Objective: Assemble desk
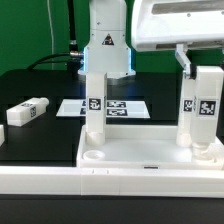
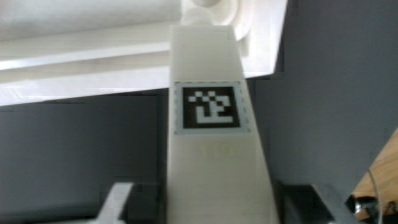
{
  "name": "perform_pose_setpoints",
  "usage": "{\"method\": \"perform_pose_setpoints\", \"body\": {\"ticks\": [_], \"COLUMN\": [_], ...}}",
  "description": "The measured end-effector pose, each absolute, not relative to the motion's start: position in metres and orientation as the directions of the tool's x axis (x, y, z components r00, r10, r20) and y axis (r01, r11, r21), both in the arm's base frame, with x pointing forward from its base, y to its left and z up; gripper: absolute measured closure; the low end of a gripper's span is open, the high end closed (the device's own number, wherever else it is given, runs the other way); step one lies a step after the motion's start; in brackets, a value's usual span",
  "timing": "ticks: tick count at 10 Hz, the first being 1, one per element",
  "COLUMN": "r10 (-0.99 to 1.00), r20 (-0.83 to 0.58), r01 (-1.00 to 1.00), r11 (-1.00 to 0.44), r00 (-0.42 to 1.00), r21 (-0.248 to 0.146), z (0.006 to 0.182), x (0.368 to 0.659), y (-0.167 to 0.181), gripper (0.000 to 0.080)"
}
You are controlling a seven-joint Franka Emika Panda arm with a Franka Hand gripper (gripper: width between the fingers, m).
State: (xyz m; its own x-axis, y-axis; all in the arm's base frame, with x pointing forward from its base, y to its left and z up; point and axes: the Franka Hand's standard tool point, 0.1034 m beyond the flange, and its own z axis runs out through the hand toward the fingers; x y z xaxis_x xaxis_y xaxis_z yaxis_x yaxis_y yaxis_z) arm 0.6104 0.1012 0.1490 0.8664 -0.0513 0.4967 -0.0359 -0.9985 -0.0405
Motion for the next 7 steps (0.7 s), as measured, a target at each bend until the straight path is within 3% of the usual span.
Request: {"method": "perform_pose_setpoints", "body": {"ticks": [5, 7], "r10": [-0.047, -0.025], "r20": [0.494, 0.492], "r01": [-0.033, -0.009], "r11": [-0.999, -0.999], "r00": [0.868, 0.870], "r21": [-0.037, -0.036], "z": [0.146, 0.141], "x": [0.609, 0.605], "y": [0.101, 0.116], "gripper": [0.0508, 0.0508]}}
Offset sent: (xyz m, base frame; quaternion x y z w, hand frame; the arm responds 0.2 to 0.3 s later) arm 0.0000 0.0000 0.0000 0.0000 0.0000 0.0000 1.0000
